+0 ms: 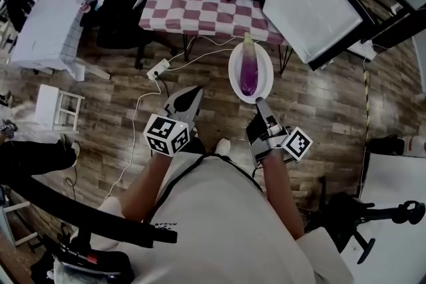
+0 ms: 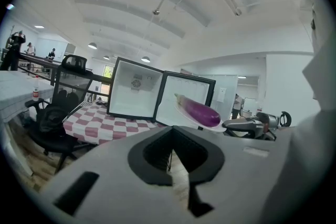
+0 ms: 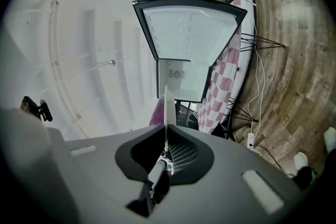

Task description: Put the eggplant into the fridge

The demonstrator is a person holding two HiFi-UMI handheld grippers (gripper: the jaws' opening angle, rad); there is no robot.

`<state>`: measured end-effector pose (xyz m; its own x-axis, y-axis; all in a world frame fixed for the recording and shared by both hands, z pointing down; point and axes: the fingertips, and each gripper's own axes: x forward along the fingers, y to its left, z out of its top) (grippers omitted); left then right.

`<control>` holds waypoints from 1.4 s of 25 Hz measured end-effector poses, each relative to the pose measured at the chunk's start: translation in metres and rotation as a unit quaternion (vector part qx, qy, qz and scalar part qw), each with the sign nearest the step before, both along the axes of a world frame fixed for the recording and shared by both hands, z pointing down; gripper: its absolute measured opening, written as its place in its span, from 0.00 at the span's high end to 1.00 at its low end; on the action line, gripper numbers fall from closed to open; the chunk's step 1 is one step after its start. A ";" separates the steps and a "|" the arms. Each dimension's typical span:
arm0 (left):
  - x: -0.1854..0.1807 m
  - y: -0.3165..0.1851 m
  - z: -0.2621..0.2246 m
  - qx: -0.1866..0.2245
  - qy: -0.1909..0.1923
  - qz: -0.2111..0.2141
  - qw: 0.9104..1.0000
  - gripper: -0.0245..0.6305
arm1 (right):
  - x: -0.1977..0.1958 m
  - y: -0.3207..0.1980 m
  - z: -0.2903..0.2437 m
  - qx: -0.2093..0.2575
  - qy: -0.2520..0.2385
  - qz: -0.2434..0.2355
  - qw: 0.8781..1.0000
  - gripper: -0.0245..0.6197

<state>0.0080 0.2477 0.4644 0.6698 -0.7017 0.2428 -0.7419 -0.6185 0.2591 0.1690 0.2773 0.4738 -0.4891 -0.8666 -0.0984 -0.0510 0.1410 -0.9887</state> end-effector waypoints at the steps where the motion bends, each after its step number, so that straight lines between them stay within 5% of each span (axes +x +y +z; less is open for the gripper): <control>1: 0.001 0.001 0.000 0.000 0.000 -0.003 1.000 0.96 | 0.002 0.000 0.001 -0.003 -0.002 0.000 1.000 0.92; 21: -0.008 -0.035 0.003 0.001 -0.011 -0.025 1.000 0.96 | 0.005 -0.028 0.016 -0.026 -0.005 -0.007 1.000 0.92; 35: -0.026 -0.142 0.008 0.005 -0.020 0.002 1.000 0.96 | -0.025 -0.112 0.017 -0.031 0.002 0.012 0.999 0.92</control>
